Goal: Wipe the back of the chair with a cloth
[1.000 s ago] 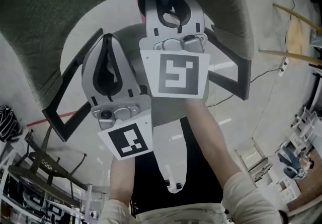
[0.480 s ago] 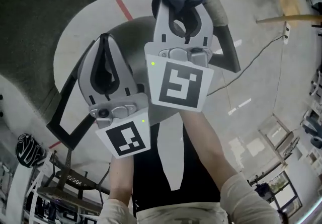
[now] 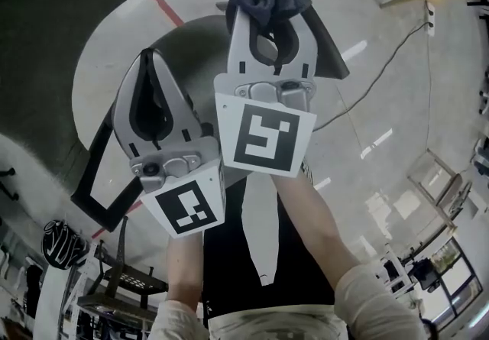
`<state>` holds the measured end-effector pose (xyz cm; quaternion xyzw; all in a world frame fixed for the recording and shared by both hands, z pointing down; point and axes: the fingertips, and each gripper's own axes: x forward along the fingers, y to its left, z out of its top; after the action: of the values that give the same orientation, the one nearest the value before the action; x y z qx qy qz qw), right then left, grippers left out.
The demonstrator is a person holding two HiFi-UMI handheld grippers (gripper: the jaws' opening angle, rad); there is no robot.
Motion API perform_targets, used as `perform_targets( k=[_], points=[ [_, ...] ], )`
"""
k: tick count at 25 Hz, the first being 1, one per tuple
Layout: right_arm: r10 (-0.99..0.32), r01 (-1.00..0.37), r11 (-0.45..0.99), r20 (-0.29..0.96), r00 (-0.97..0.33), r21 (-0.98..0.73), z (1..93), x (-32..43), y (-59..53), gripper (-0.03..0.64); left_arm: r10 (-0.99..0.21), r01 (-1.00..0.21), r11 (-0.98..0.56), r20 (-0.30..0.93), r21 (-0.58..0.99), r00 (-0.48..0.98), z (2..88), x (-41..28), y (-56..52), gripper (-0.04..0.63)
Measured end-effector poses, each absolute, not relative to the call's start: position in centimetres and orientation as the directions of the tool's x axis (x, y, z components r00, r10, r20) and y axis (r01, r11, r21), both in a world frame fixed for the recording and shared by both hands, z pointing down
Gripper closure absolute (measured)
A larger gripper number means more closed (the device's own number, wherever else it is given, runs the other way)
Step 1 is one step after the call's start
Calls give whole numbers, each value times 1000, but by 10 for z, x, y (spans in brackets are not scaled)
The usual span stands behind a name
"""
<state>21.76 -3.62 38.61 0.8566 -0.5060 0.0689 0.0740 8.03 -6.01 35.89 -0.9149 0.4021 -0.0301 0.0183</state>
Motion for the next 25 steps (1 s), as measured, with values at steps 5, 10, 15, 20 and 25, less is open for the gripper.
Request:
perform_targets(
  k=[5,10,15,20,25],
  points=[
    [-848,-871,-488,202,490,61,388,220,-31,563,-736,-734,-677,33,-53,676,358,81,-55,581],
    [-854,-879,-472,213,474,61,389,218,-29,563,-756,-755,-654,33,-51,653,355,69,-56,581],
    [-886,-903,-423,176,429,70,365,211,-39,563,-800,-798,-600,32,-47,600,345,45,-63,581],
    [-934,-937,-332,104,342,105,318,190,-63,563,-848,-847,-530,10,-48,530,310,21,-69,581],
    [-979,-977,-199,24,201,74,252,148,-93,563,-902,-901,-429,-23,-65,431,255,-9,-75,581]
  ],
)
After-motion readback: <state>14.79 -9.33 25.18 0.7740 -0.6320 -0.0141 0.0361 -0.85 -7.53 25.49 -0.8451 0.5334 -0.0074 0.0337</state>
